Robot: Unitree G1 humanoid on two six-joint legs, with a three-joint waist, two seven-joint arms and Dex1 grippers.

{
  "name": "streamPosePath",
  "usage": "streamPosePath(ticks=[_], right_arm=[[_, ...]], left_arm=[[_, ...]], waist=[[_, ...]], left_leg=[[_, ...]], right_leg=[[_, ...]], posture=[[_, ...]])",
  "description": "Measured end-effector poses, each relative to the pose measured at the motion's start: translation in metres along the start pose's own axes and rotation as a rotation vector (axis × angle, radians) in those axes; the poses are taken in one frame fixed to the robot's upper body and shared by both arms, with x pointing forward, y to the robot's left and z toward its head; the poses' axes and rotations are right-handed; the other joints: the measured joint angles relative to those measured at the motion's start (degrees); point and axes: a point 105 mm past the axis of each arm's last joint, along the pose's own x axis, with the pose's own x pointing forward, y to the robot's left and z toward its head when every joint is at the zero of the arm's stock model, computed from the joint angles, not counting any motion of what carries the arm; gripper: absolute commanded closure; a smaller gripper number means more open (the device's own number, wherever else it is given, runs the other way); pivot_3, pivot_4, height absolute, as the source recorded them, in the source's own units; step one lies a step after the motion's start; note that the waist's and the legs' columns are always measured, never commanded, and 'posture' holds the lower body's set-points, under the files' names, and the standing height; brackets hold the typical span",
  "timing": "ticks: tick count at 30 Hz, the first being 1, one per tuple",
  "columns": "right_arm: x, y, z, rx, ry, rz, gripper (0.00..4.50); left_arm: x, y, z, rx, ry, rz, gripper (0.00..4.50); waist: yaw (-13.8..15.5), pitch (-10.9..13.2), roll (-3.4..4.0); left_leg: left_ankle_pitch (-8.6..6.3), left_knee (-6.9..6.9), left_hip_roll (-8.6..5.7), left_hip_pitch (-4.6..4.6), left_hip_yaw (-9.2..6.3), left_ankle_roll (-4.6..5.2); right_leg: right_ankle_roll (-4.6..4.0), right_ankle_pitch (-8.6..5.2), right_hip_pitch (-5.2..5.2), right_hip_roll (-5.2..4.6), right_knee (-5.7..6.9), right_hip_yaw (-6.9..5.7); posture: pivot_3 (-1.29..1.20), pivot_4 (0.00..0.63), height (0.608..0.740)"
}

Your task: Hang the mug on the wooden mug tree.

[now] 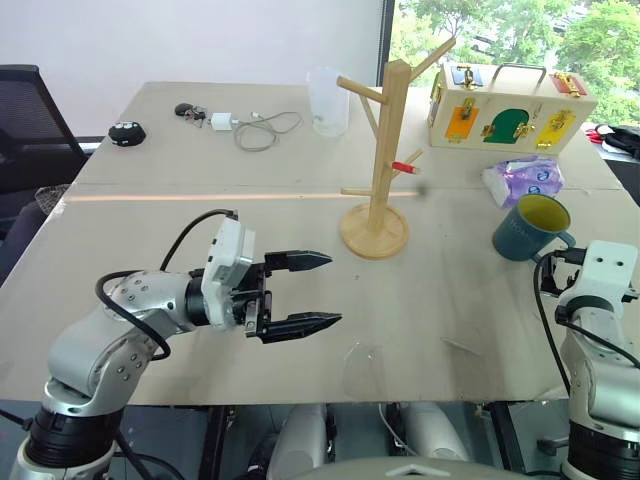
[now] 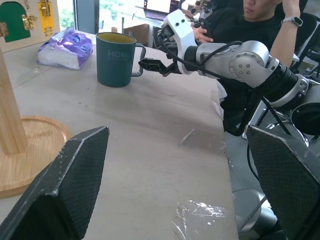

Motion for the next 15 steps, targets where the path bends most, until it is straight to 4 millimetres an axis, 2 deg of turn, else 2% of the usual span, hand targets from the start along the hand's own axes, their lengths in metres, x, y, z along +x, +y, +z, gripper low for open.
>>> streamPosePath(ticks=[13, 15], right_arm=[[0.0087, 0.0094, -0.0032, 0.027, 0.023, 0.034, 0.03], [0.0097, 0.0098, -0.0059, 0.027, 0.032, 0.035, 0.57]], left_arm=[[0.0014, -0.0023, 0.0027, 0.011, 0.001, 0.019, 0.00], [0.0005, -0.0014, 0.0032, 0.012, 0.003, 0.027, 0.00]], waist=[[0.0, 0.0, 0.01], [0.0, 0.0, 0.01]], left_leg=[[0.00, 0.00, 0.00, 0.00, 0.00, 0.01], [-0.01, 0.00, 0.00, 0.00, 0.00, 0.01]], right_leg=[[0.00, 0.00, 0.00, 0.00, 0.00, 0.02], [0.00, 0.00, 0.00, 0.00, 0.00, 0.02]], posture=[[0.00, 0.150, 0.740], [0.00, 0.150, 0.740]])
